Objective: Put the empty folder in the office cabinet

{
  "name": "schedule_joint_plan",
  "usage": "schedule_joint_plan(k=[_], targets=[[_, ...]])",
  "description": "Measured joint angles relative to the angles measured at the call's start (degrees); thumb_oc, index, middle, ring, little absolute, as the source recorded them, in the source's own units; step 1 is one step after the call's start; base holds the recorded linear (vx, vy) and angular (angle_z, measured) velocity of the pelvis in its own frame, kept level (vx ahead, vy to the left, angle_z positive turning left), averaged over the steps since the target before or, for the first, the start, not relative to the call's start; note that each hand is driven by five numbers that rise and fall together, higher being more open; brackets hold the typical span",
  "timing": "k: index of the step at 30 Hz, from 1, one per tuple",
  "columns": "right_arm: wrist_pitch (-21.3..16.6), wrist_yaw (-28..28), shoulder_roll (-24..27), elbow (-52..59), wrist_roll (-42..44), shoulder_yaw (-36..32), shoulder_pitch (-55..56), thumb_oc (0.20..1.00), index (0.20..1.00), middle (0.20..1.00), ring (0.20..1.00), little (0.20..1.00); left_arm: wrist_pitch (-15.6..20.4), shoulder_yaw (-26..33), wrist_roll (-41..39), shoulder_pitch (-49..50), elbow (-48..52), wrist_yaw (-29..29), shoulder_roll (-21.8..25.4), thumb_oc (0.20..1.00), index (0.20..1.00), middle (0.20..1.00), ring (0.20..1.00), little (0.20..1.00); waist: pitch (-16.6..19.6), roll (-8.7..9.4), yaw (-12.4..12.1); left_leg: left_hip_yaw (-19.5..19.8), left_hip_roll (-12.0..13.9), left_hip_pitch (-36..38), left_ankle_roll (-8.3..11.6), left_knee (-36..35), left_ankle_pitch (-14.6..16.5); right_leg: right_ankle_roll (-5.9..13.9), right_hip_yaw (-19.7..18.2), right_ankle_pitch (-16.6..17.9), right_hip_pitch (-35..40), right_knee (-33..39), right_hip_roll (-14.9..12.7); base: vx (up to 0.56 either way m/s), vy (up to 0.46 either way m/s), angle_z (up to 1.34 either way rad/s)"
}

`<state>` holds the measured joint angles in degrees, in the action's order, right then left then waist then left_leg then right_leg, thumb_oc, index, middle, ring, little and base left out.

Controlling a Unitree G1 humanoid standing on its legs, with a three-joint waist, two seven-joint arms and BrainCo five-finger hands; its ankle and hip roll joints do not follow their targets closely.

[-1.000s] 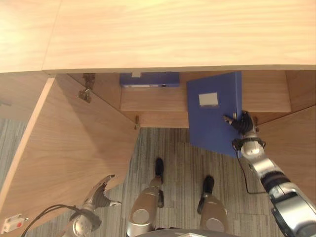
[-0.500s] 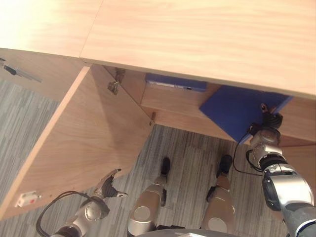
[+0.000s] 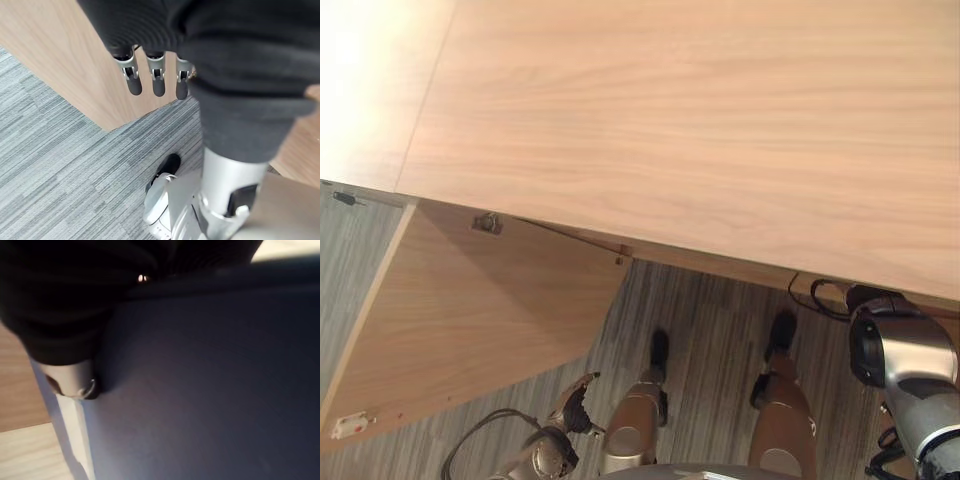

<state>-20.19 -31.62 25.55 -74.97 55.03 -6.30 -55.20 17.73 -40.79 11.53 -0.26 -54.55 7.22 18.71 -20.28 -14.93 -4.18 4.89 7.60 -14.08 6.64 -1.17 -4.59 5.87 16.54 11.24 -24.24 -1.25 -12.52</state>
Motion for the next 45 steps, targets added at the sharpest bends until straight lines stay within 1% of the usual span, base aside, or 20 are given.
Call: schedule_joint_plan(k=[3,4,5,8,10,12,13,19,20,23,26,28,29,30,32,33,34,40,42,45], targets=[[-0.88,-2.28,-0.05,-0.01,0.96,-0.16,-2.77,0.200,0.200,0.200,0.200,0.200,-0.03,-0.20,0.01,-0.30,0.04,0.12,-0.03,1.000,1.000,1.000,1.000,1.000,-0.03,-0.07,-0.46,-0.33,-0.82,-0.15,0.35,-1.58,-0.22,0.51,-0.45,0.68,-1.05,0.28,-0.93,0.02,-0.017,0.00],[-1.40,-3.12,-0.19,-0.03,1.83,-0.28,-3.81,0.200,0.200,0.200,0.200,0.200,-0.03,-0.21,0.01,-0.33,0.04,0.14,-0.04,1.000,1.000,1.000,1.000,1.000,-0.12,-0.24,-0.91,-0.30,-1.11,-0.09,0.85,-2.16,-0.53,1.21,-0.44,1.15,-1.06,0.63,-1.41,0.01,0.017,0.04],[-2.02,-3.93,-0.29,-0.03,2.61,-0.26,-5.00,0.200,0.200,0.200,0.200,0.200,-0.03,-0.40,0.00,-0.34,0.07,0.15,-0.03,1.000,1.000,1.000,1.000,1.000,-0.19,-0.41,-1.23,-0.30,-1.47,-0.04,1.20,-2.89,-0.78,1.00,-0.44,1.44,-0.95,1.58,-1.69,0.02,0.026,0.05],[-3.22,-5.27,-0.26,-0.17,4.82,-0.43,-9.03,0.200,0.200,0.200,0.200,0.200,-0.02,-1.25,0.00,-0.34,0.24,0.23,0.00,1.000,1.000,1.000,1.000,1.000,-0.80,-1.65,-2.88,-0.66,-2.90,-0.48,1.29,-3.18,-0.97,1.72,-0.86,3.86,-0.50,4.66,-2.68,0.01,0.040,0.00],[-3.17,-5.21,-0.24,-0.82,5.19,-0.24,-10.40,0.200,0.200,0.200,0.200,0.200,0.00,-1.45,0.02,-0.19,0.19,0.26,0.04,1.000,1.000,1.000,1.000,1.000,-1.00,-2.54,-4.10,-0.66,-3.29,-0.69,1.29,-3.18,-0.98,1.79,-0.85,4.58,-0.30,5.55,-2.94,0.00,0.021,0.01],[-3.17,-5.47,-0.25,-2.27,5.19,0.53,-11.35,0.200,0.200,0.200,0.200,0.200,0.13,-1.53,0.03,0.05,0.20,0.30,0.04,1.000,1.000,1.000,1.000,1.000,-1.00,-2.74,-4.68,-0.76,-3.60,-1.19,1.27,-3.17,-0.99,1.79,-0.91,4.79,-0.74,5.83,-3.12,0.00,0.000,0.00],[-3.32,-5.69,-0.23,-2.25,5.12,2.02,-11.34,0.200,0.200,0.200,0.200,0.200,0.17,-1.94,0.04,0.07,0.22,0.30,0.02,1.000,1.000,1.000,1.000,1.000,-1.00,-2.74,-4.44,-0.74,-3.68,-1.51,1.23,-3.17,-1.02,1.84,-0.91,4.83,-1.00,5.83,-3.26,-0.01,-0.005,0.03],[-2.22,-5.23,0.76,-2.71,4.64,2.88,-11.83,0.200,0.200,0.200,0.200,0.200,0.58,-1.72,0.02,-0.04,0.56,-0.04,0.23,1.000,1.000,1.000,1.000,1.000,-0.98,-2.76,-4.37,-1.02,-4.09,-1.84,1.14,-3.23,-1.02,1.76,-1.43,4.80,-1.67,5.83,-3.67,0.00,0.004,-0.01],[-1.28,-4.76,1.17,-4.11,4.61,4.42,-12.95,0.200,0.200,0.200,0.200,0.200,0.61,-0.96,-0.06,-0.35,0.51,-0.20,0.96,1.000,1.000,1.000,1.000,1.000,-0.85,-2.82,-4.24,-1.06,-4.09,-2.45,1.09,-3.25,-1.01,1.77,-1.74,4.80,-2.42,5.57,-3.65,0.00,0.000,0.00],[-1.18,-4.45,1.19,-4.03,4.36,4.97,-13.66,0.200,0.200,0.200,0.200,0.200,0.53,0.61,-0.80,-1.09,0.55,-0.17,0.97,1.000,1.000,1.000,1.000,1.000,-0.79,-2.82,-3.93,-1.13,-4.09,-3.35,0.86,-3.23,-1.04,1.74,-1.89,4.83,-3.60,5.07,-3.69,0.00,0.000,0.00],[0.26,-2.90,1.38,-4.12,3.65,4.99,-14.07,0.200,0.200,0.200,0.200,0.200,0.83,1.43,-2.40,-2.54,1.25,-0.18,0.61,1.000,1.000,1.000,1.000,1.000,-0.59,-2.83,-3.58,-1.31,-3.95,-3.82,0.85,-3.27,-1.29,1.57,-2.25,4.97,-4.23,4.98,-3.51,-0.02,0.017,-0.04],[1.31,-2.79,2.07,-4.23,2.40,5.06,-14.12,0.200,0.200,0.200,0.200,0.200,0.80,1.97,-2.69,-2.21,0.66,-0.16,0.55,1.000,1.000,1.000,1.000,1.000,0.64,-2.80,-2.79,-1.43,-3.96,-5.00,0.98,-3.23,-1.57,1.26,-2.64,5.34,-5.48,4.89,-3.42,0.00,0.000,0.00],[1.80,-2.77,2.44,-4.23,2.32,5.37,-14.12,0.667,0.667,0.667,0.667,0.667,0.64,2.12,-2.92,-2.21,0.65,-0.14,0.53,1.000,1.000,1.000,1.000,1.000,0.65,-2.79,-2.56,-1.45,-3.96,-4.95,1.36,-3.24,-1.80,1.07,-2.71,5.49,-5.48,4.90,-3.36,0.00,0.000,0.00],[1.95,-3.01,2.08,-4.36,2.37,6.59,-13.89,1.000,1.000,1.000,1.000,1.000,0.10,1.59,-3.40,-3.83,0.46,-0.08,-0.40,1.000,1.000,1.000,1.000,1.000,0.78,-2.53,-1.88,-1.68,-3.90,-4.90,1.43,-3.18,-1.79,1.03,-3.11,5.49,-5.65,4.90,-3.12,-0.02,0.025,-0.04],[2.59,-2.84,0.38,-4.26,1.64,8.52,-13.84,1.000,1.000,1.000,1.000,1.000,-2.68,1.90,-4.77,-7.86,-3.70,-0.18,-2.08,1.000,1.000,1.000,1.000,1.000,1.14,-2.43,-1.33,-1.77,-3.80,-5.03,1.59,-3.24,-1.90,0.89,-3.26,5.61,-5.83,4.88,-2.98,-0.03,-0.003,-0.07],[3.93,-1.78,0.12,-4.71,-0.11,8.48,-13.89,1.000,1.000,1.000,1.000,1.000,-1.01,5.01,-5.96,-9.54,-2.06,0.54,-2.35,1.000,1.000,1.000,1.000,1.000,1.20,-2.02,-1.12,-1.87,-3.62,-5.21,1.63,-3.24,-2.02,0.88,-3.50,6.17,-6.14,4.87,-2.68,-0.03,-0.010,-0.11],[4.04,-1.39,0.49,-5.35,-0.19,8.52,-13.97,1.000,1.000,1.000,1.000,1.000,-0.75,5.70,-6.65,-9.55,-1.43,1.15,-2.32,1.000,1.000,1.000,1.000,1.000,1.21,-2.00,-1.10,-2.03,-3.50,-5.02,1.63,-3.23,-2.02,0.91,-3.56,6.14,-6.06,4.88,-2.57,-0.05,-0.006,-0.12],[4.43,-1.52,2.24,-6.69,-0.41,8.99,-13.73,1.000,1.000,1.000,1.000,1.000,-1.62,4.77,-6.81,-5.53,-1.58,1.06,-2.07,1.000,1.000,1.000,1.000,1.000,1.27,-1.68,-1.47,-2.36,-2.97,-4.44,1.65,-3.20,-2.02,0.56,-3.44,6.14,-5.47,4.90,-2.03,-0.03,0.003,-0.01],[4.47,-1.54,1.89,-6.72,-0.53,10.15,-12.85,1.000,1.000,1.000,1.000,1.000,-2.13,4.34,-6.80,-4.58,-1.58,1.05,-1.99,1.000,1.000,1.000,1.000,1.000,1.05,-1.33,-1.81,-2.37,-2.87,-3.60,1.68,-3.20,-2.03,0.03,-3.35,6.26,-4.63,4.89,-1.88,-0.06,0.019,-0.01],[5.15,-1.46,-0.34,-6.75,-1.13,11.37,-12.72,1.000,1.000,1.000,1.000,1.000,-2.43,3.56,-6.74,-4.68,-1.66,1.08,-1.59,1.000,1.000,1.000,1.000,1.000,0.81,-0.16,-1.52,-2.47,-2.94,-2.99,1.80,-2.82,-1.99,0.28,-3.46,5.95,-3.92,4.87,-1.91,-0.09,0.033,-0.01]])
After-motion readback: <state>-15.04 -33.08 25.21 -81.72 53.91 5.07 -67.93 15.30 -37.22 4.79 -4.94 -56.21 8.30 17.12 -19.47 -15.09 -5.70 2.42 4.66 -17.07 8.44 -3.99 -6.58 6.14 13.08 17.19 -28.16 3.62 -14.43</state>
